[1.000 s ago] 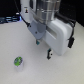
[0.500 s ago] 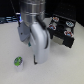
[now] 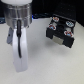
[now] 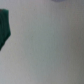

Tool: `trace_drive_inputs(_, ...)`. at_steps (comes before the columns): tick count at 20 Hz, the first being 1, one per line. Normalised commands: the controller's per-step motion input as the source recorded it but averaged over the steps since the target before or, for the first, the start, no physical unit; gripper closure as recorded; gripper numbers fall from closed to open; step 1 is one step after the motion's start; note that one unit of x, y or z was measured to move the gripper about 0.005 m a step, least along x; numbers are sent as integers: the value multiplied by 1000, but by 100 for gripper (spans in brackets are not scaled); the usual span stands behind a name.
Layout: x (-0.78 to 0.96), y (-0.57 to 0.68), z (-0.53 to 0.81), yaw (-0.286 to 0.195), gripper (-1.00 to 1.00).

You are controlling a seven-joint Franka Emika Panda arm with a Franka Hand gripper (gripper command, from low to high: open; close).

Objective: Open the kcup holder, insert the kcup into the holder, and close the kcup holder

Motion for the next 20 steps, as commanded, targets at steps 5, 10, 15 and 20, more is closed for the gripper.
trace_drive_inputs(5,258,-304,-174,-159,-100)
trace_drive_inputs(10,165,-253,-154,-136,-100)
trace_drive_inputs(15,69,-255,-104,-104,-100)
trace_drive_inputs(20,-17,-208,-75,-81,-100)
